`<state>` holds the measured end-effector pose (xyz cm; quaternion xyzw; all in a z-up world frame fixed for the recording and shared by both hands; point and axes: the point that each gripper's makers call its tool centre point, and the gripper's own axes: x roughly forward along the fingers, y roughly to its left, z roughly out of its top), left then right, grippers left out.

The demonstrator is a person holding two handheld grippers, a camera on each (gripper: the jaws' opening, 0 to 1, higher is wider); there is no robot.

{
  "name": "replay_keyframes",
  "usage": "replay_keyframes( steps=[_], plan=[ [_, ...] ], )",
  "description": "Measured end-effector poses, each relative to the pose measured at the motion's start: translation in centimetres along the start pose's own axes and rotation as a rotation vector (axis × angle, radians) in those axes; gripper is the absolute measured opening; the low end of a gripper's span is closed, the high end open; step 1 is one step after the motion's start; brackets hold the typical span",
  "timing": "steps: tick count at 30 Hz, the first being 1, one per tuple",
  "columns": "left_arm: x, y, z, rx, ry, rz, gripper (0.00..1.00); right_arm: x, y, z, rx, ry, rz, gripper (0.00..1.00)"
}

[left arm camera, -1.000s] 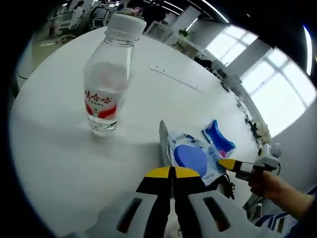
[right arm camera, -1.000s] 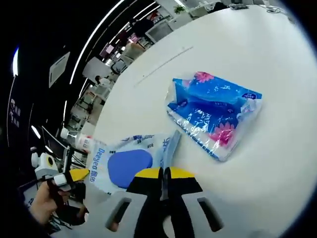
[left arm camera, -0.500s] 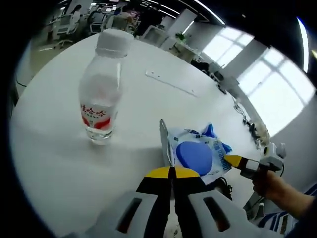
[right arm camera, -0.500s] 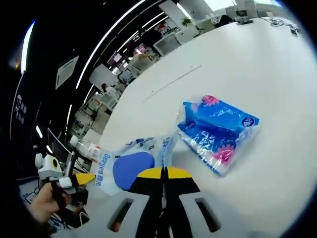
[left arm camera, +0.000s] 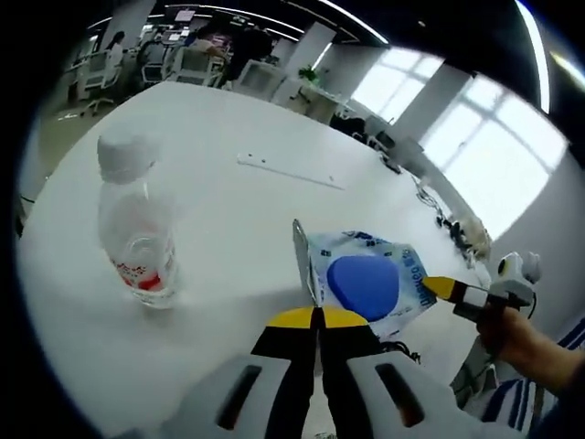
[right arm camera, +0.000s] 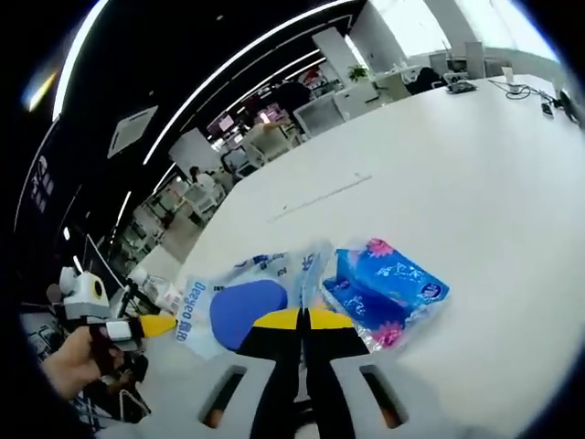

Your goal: Arrange the tabletop items into an orderly group along one side of the table until the central work area is clear of visible clutter.

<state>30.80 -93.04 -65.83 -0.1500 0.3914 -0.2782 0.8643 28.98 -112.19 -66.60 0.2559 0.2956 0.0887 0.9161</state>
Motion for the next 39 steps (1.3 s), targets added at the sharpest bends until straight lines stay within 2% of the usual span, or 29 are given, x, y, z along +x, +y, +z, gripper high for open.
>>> replay_keyframes(
  steps=[2,5,9,12,15,23,28,39],
  plan=[
    [0.4,-0.3,0.0,0.026,0.005,0.007,0.00,-0.1,-0.4,0.3,-0.002,-0.003,-0.004,0.00],
    [0.4,-0.8,0.5,0.022,-0.009,0.017,0.00,-0.2,-0.5,0.8,-0.019,-0.006,0.007,0.00],
    [0.8,-0.2,0.8,0.085,0.001,0.068,0.00,1.1,-0.2,0.9,-0.023,0.010,0.041,0.00],
    [1.0,0.5,0.8,0.090,0.001,0.105,0.00,1.4,1.2,0.2,-0.065,0.036,0.074,0.00],
    [1.6,1.2,0.0,0.089,0.021,0.134,0.00,1.7,1.4,-0.7,-0.121,0.066,0.079,0.00],
    [3.5,2.5,-1.5,0.090,0.069,0.177,0.00,2.2,0.5,-1.9,-0.135,0.109,0.096,0.00],
    [3.7,3.3,-1.5,0.076,0.065,0.206,0.00,2.9,0.6,-2.5,-0.172,0.138,0.124,0.00],
    [4.1,4.5,-2.5,0.056,0.057,0.214,0.00,5.0,-1.5,-4.1,-0.191,0.207,0.091,0.00]
  ],
)
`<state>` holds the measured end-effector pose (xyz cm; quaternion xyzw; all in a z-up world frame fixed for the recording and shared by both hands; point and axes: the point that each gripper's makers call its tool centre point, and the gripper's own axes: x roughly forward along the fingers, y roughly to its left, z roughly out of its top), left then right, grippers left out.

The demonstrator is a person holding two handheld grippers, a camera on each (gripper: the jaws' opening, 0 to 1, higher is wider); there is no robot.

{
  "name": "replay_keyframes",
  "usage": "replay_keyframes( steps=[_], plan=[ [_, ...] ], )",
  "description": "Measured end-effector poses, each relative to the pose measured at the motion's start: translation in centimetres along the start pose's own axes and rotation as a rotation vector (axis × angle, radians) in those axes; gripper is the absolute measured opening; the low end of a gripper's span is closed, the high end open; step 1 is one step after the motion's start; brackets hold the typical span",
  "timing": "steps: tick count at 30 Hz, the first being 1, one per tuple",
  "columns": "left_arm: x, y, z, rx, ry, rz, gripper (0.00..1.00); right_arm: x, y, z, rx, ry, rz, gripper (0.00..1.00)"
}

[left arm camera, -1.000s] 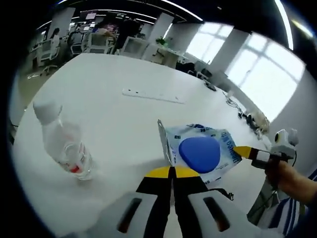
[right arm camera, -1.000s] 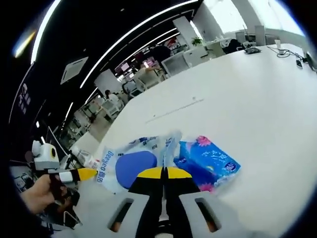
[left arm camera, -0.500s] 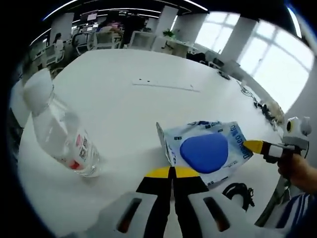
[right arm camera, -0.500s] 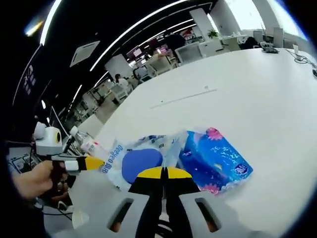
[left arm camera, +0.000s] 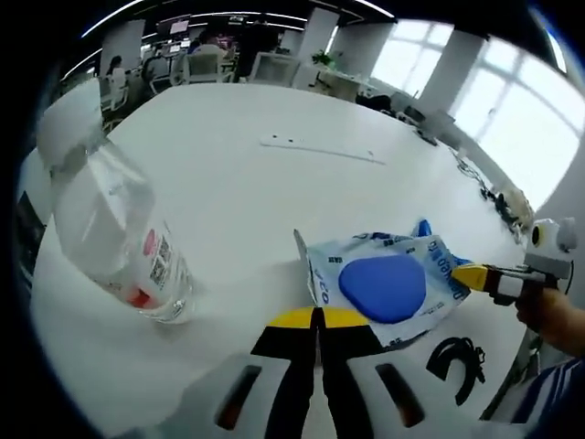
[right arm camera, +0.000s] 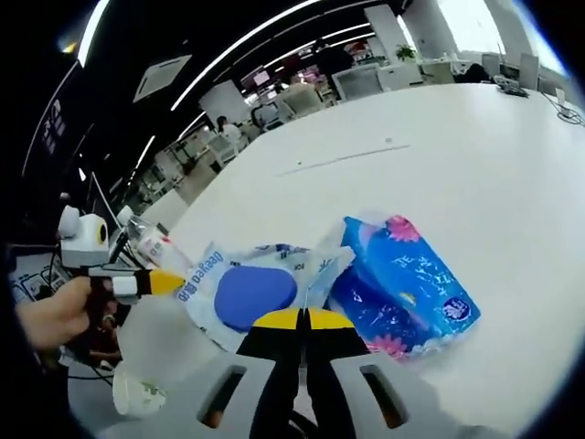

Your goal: Arrange the tabletop items into an orderly group along one side of the table until the central work area is clear of visible clutter.

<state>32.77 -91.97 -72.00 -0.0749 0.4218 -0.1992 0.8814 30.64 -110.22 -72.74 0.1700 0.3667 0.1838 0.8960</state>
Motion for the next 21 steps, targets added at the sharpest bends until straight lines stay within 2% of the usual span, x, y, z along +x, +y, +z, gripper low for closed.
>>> replay_keyframes(
  steps=[7,12,14,17,19,21],
  plan=[
    [0.6,0.0,-1.3,-0.005,0.024,0.007,0.00,0.6,-0.8,-0.3,-0.006,0.016,-0.011,0.00],
    [0.9,0.2,-1.4,-0.007,0.027,0.006,0.00,0.8,-1.7,-0.3,0.023,0.015,-0.013,0.00],
    [1.2,0.0,-1.3,-0.003,0.011,-0.015,0.00,0.6,-2.0,-0.4,0.029,0.015,-0.020,0.00],
    [1.8,0.4,-1.8,-0.012,0.024,-0.006,0.00,0.4,-2.4,-0.5,0.059,0.014,-0.024,0.00],
    [1.8,0.5,-1.9,-0.041,0.020,-0.003,0.00,0.4,-2.3,-0.4,0.058,0.013,-0.025,0.00],
    [1.8,0.4,-1.8,-0.037,0.016,-0.002,0.00,0.4,-2.3,-0.4,0.044,0.014,-0.025,0.00]
  ],
)
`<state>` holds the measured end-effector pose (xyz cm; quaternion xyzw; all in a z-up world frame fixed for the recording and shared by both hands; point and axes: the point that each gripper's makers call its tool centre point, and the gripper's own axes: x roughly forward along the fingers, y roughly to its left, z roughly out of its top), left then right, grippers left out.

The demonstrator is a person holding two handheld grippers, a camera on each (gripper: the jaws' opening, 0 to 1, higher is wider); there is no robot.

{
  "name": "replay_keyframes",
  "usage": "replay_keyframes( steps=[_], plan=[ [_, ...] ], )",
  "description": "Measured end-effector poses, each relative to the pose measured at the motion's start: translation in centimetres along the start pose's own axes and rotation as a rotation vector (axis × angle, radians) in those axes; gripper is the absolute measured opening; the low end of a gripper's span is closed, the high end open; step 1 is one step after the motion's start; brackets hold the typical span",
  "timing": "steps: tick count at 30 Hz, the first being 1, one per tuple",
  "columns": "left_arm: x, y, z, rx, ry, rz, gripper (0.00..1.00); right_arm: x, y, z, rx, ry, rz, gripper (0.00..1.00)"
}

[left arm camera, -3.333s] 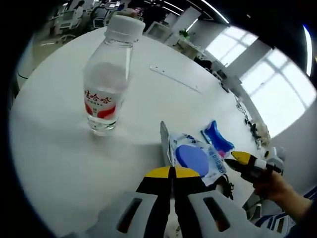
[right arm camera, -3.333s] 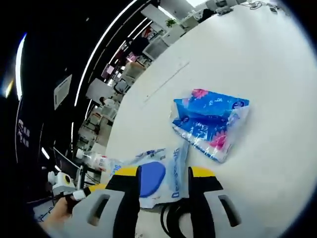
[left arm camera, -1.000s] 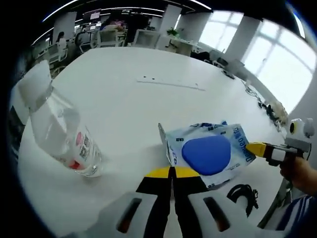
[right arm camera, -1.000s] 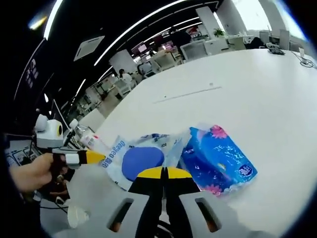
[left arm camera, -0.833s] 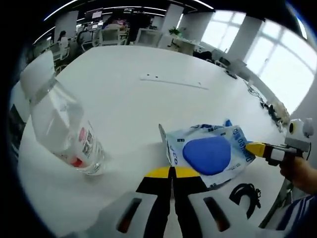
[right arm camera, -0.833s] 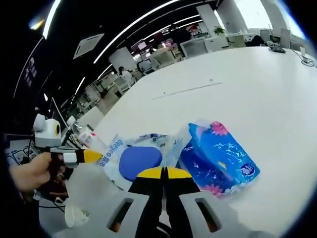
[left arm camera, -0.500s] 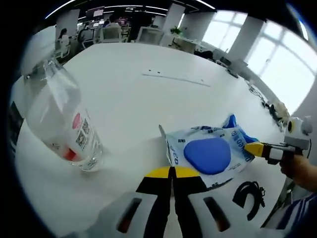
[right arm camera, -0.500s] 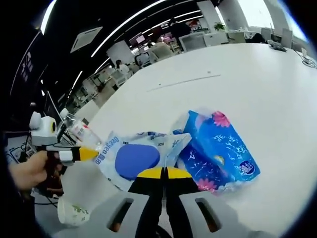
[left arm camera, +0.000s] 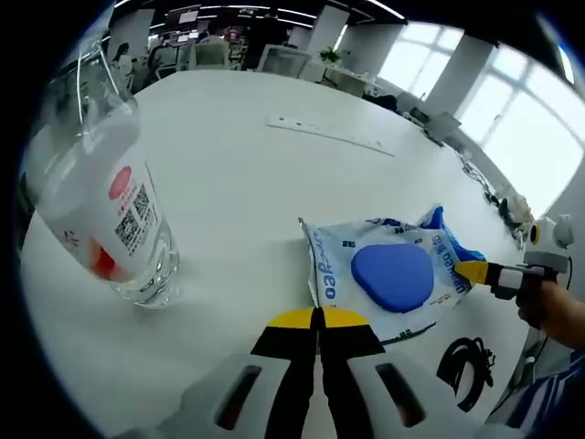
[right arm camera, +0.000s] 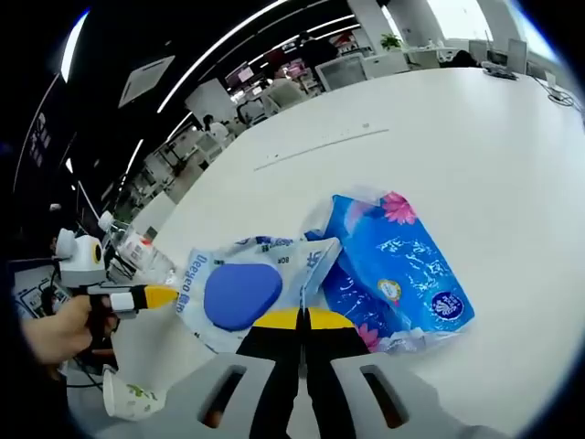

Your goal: Arrange the tabletop items into an orderly group along one side of the table until the central work area is clear of visible clutter.

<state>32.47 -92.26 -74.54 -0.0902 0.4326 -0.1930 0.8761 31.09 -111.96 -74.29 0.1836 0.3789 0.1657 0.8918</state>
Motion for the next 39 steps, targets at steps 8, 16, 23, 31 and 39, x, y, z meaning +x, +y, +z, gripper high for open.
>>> replay_keyframes(
  steps=[8,16,23,31,39],
  plan=[
    [0.0,0.0,0.0,0.035,-0.010,0.004,0.00,0.2,0.0,0.0,0.019,0.000,0.006,0.00],
    [0.0,0.1,0.1,0.042,-0.017,0.011,0.01,0.1,0.1,0.0,-0.001,0.001,-0.011,0.00],
    [0.0,-0.1,0.2,0.088,-0.025,0.021,0.01,0.4,0.5,0.0,-0.101,0.000,-0.020,0.06],
    [-0.6,-0.6,0.9,0.083,-0.078,-0.017,0.39,1.1,0.8,0.4,-0.110,-0.022,0.018,0.33],
    [-2.5,-1.6,1.3,0.075,-0.141,-0.076,0.48,0.2,1.5,0.5,-0.139,-0.061,0.062,0.48]
  ],
)
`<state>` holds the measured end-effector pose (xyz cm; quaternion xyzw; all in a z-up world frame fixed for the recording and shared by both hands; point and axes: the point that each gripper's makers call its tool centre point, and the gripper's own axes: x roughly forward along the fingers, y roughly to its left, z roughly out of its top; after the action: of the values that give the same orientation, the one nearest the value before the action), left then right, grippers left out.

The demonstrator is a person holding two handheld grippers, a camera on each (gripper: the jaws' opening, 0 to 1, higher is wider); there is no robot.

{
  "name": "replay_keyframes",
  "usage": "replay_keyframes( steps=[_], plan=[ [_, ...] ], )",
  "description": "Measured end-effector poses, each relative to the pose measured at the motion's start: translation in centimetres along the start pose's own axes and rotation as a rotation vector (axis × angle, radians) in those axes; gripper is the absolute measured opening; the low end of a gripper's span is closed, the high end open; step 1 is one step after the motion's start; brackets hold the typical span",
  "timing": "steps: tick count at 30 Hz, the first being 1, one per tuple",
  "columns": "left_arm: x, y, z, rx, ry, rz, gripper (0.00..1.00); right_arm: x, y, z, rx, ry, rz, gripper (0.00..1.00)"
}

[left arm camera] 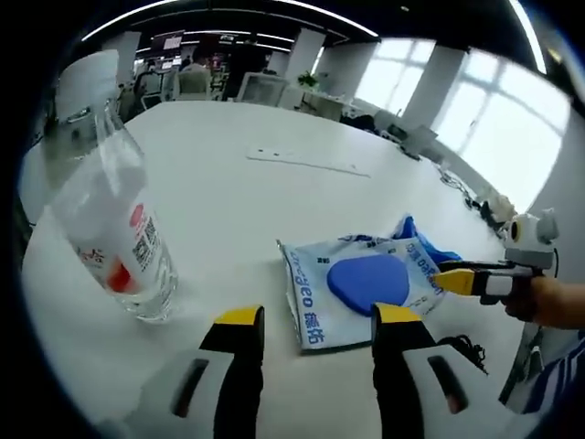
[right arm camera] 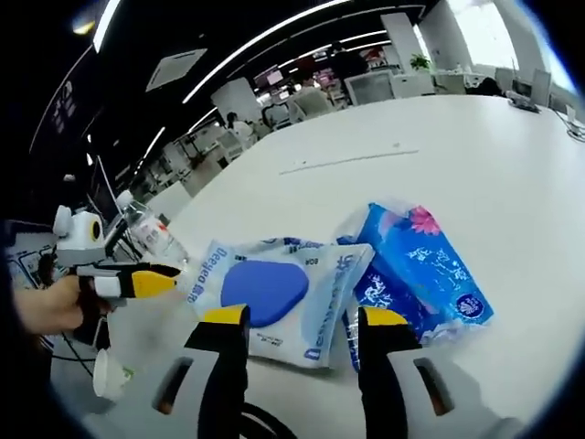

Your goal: Arrange the tabletop items into an orderly group along one side of the table until the central work area is clear of visible clutter.

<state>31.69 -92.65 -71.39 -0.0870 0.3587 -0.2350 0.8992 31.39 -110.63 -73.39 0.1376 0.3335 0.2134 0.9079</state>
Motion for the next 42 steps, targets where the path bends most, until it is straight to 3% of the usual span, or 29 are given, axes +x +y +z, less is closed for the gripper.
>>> replay_keyframes(
  steps=[3,7,14,17,24,34,42],
  plan=[
    [-0.6,0.1,0.4,-0.011,-0.024,-0.012,0.54,-0.8,0.0,0.3,-0.046,-0.014,-0.010,0.52],
    [-1.4,0.4,1.1,-0.015,-0.066,-0.015,0.64,-1.4,-0.1,0.5,-0.036,-0.028,0.001,0.54],
    [-3.3,0.2,1.6,0.004,-0.097,-0.025,0.69,-2.3,0.7,0.7,-0.083,-0.049,0.007,0.69],
    [-4.1,0.2,1.7,0.022,-0.107,-0.022,0.73,-2.7,0.7,0.8,-0.092,-0.053,0.006,0.72],
    [-5.6,0.4,1.3,0.028,-0.116,-0.022,0.85,-3.6,1.5,0.7,-0.110,-0.060,0.021,0.73],
    [-7.8,0.1,0.9,0.030,-0.150,-0.039,0.93,-5.1,2.5,0.8,-0.115,-0.078,0.037,0.73],
    [-9.7,0.4,0.0,0.039,-0.166,-0.045,0.99,-6.4,3.1,-0.3,-0.144,-0.069,0.063,0.74]
  ],
)
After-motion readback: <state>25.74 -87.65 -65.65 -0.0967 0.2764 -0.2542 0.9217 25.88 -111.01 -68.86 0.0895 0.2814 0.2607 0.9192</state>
